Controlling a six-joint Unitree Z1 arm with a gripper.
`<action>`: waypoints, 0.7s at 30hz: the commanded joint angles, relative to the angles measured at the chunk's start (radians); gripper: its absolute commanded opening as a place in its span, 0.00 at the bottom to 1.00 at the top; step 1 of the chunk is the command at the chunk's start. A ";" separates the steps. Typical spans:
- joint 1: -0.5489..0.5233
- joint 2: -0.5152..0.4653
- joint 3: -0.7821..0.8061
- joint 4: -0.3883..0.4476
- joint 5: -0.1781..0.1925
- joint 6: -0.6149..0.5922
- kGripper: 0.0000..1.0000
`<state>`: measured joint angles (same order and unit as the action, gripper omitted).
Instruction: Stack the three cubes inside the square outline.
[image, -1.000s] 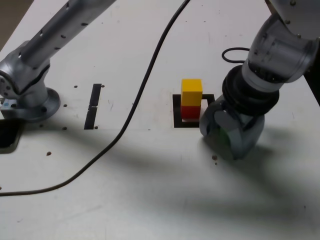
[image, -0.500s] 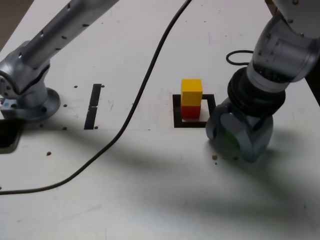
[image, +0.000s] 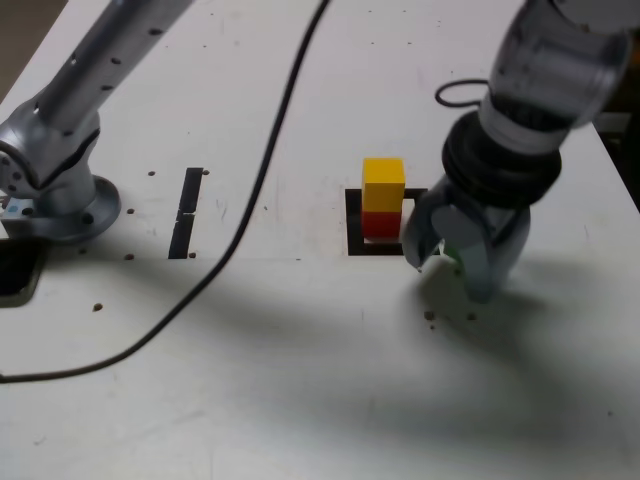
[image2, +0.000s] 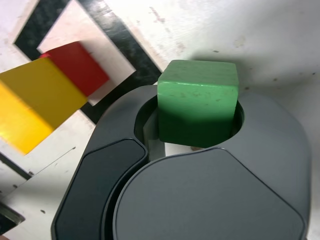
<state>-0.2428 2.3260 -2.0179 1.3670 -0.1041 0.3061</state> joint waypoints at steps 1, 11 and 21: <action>-0.001 -0.037 0.013 0.005 0.006 -0.010 0.16; -0.033 -0.156 0.063 0.048 0.030 -0.073 0.16; -0.074 -0.292 0.101 0.092 0.031 -0.155 0.16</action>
<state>-0.3136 2.0467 -1.9176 1.4561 -0.0719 0.1537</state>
